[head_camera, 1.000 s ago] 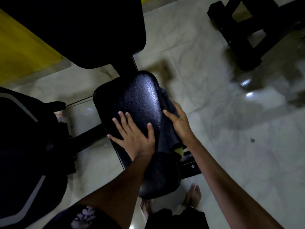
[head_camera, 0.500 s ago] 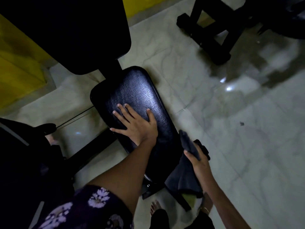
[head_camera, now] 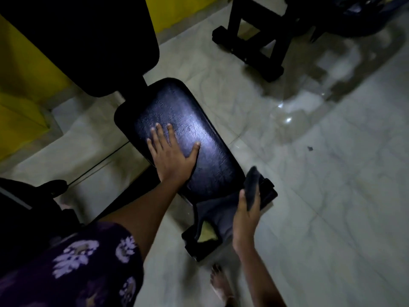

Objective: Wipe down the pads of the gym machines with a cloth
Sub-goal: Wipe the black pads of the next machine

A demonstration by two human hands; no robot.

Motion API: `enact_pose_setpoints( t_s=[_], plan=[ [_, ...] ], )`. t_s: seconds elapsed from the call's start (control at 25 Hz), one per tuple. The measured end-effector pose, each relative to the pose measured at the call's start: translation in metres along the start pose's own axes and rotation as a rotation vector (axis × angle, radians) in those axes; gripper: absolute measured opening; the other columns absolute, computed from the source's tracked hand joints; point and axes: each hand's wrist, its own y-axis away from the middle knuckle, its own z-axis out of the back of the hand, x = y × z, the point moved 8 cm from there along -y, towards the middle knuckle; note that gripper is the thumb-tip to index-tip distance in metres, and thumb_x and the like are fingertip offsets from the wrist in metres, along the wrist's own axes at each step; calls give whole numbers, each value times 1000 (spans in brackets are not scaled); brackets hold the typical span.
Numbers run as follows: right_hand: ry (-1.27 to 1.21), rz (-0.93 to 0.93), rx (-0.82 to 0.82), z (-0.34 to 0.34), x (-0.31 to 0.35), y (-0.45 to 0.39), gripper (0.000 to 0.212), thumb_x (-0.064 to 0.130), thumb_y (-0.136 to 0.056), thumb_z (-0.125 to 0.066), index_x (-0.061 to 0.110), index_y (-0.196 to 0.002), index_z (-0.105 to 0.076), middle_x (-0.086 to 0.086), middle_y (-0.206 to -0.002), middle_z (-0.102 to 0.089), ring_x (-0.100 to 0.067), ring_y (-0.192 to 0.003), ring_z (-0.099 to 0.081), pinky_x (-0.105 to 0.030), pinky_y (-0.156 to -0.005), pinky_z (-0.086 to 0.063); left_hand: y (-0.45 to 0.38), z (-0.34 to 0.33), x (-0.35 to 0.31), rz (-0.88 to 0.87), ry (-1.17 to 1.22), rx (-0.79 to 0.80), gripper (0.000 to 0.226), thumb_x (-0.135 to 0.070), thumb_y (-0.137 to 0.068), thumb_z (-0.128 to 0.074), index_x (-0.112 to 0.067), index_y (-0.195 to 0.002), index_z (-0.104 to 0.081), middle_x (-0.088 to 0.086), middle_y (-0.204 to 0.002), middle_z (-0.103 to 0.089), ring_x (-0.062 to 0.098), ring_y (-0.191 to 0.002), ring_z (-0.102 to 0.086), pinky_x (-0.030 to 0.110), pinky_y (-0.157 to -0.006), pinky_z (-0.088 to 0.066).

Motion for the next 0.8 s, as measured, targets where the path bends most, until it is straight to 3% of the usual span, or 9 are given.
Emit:
enact_pose_setpoints(
  t_s=[0.12,0.24,0.36,0.4,0.44,0.56,0.68,0.72,0.8],
  plan=[
    [35,93,-106,-2,-4,-13,59,43,-86,-52,16,-137,-46,3,-143,-43,-11,-134,-36,-24,-113,-24,1,-2,3,4,29,-25,97,-75,-77,-24,-10,-149,-22,15,-157,-11,27,-146,-4,45,-118,-1],
    [57,63,-175,-21,-26,42,67,48,-85,-51,11,-140,-43,2,-143,-40,-4,-129,-35,-12,-106,-22,2,-1,4,-5,47,-57,93,-72,-79,-33,-12,-148,-24,13,-157,-13,27,-146,-6,44,-118,0],
    [195,-123,-111,-36,-110,55,84,59,-81,-54,21,-150,-23,7,-155,-20,-11,-143,-20,-34,-114,-26,3,2,3,-19,65,-102,91,-71,-79,-35,-11,-147,-27,14,-156,-16,28,-146,-8,45,-118,-2],
    [227,-109,-122,-39,-127,46,84,57,-81,-53,25,-151,-18,7,-157,-15,-14,-145,-16,-40,-114,-26,2,3,3,-21,71,-108,92,-72,-79,-33,-11,-147,-27,14,-156,-17,28,-146,-9,45,-118,-2],
    [195,-88,-158,-36,-123,39,82,56,-82,-52,25,-151,-19,7,-157,-16,-14,-144,-18,-41,-114,-27,2,3,4,-20,76,-111,93,-73,-78,-31,-11,-147,-28,14,-156,-18,28,-146,-9,44,-117,-2],
    [-47,48,-335,-20,-47,26,63,41,-87,-53,10,-141,-41,5,-140,-40,-7,-130,-40,-25,-109,-31,3,3,4,-22,66,-117,93,-73,-76,-28,-12,-147,-27,13,-156,-18,27,-146,-9,44,-117,-2],
    [11,99,-271,-11,-6,20,54,27,-87,-50,8,-137,-45,-4,-139,-46,-13,-125,-44,-14,-105,-26,1,2,3,-23,54,-111,91,-71,-79,-32,-12,-147,-27,13,-157,-17,27,-146,-8,44,-117,-1],
    [113,119,-239,-10,1,29,53,27,-87,-51,9,-137,-46,-10,-140,-47,-18,-123,-45,-14,-104,-25,2,2,4,-20,52,-106,90,-70,-80,-35,-11,-147,-27,13,-157,-16,27,-146,-7,44,-118,-1],
    [359,191,-163,-9,9,51,51,36,-89,-50,18,-136,-49,-14,-139,-48,-29,-116,-45,-34,-101,-33,3,2,3,-16,60,-109,88,-67,-81,-39,-11,-147,-27,13,-157,-15,27,-146,-6,45,-118,-1]
  ],
)
